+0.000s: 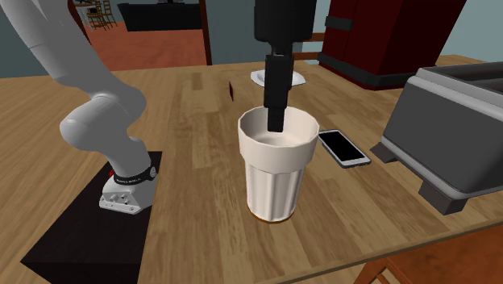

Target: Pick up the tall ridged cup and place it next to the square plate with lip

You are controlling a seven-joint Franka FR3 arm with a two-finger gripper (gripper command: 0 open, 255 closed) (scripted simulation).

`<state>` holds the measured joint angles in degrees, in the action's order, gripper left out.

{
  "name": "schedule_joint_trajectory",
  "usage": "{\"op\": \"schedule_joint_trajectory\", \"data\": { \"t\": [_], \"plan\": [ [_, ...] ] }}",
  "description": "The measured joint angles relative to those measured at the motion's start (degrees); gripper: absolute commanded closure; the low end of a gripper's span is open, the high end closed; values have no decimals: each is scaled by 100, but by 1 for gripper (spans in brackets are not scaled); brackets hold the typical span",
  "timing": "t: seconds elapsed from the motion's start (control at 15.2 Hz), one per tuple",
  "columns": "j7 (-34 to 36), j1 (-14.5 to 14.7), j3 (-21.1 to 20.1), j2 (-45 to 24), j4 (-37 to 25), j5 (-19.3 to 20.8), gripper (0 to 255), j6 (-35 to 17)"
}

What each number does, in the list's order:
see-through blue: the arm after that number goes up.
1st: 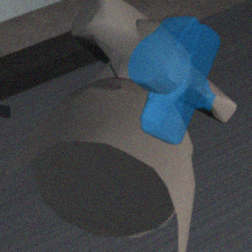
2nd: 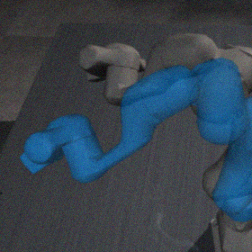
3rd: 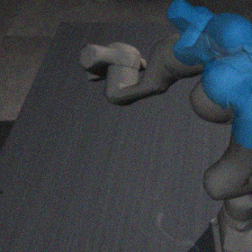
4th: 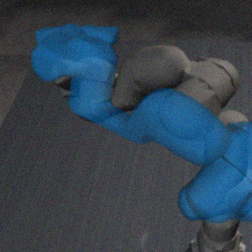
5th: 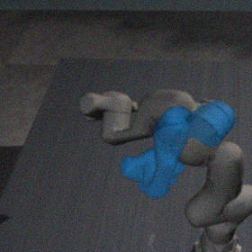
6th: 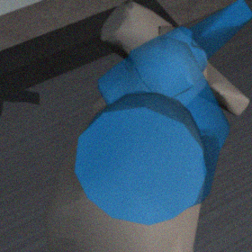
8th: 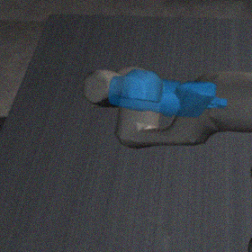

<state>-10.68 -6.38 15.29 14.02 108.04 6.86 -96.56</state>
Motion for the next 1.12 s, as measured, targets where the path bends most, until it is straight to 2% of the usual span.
{"op": "schedule_joint_trajectory", "data": {
  "t": [0.53,0.59,1.12],
  "plan": [
    [15,-5,6,19,215,9,0,-199],
    [15,-5,6,19,215,9,255,-199],
    [13,-4,6,18,210,8,255,-199]
  ]
}}
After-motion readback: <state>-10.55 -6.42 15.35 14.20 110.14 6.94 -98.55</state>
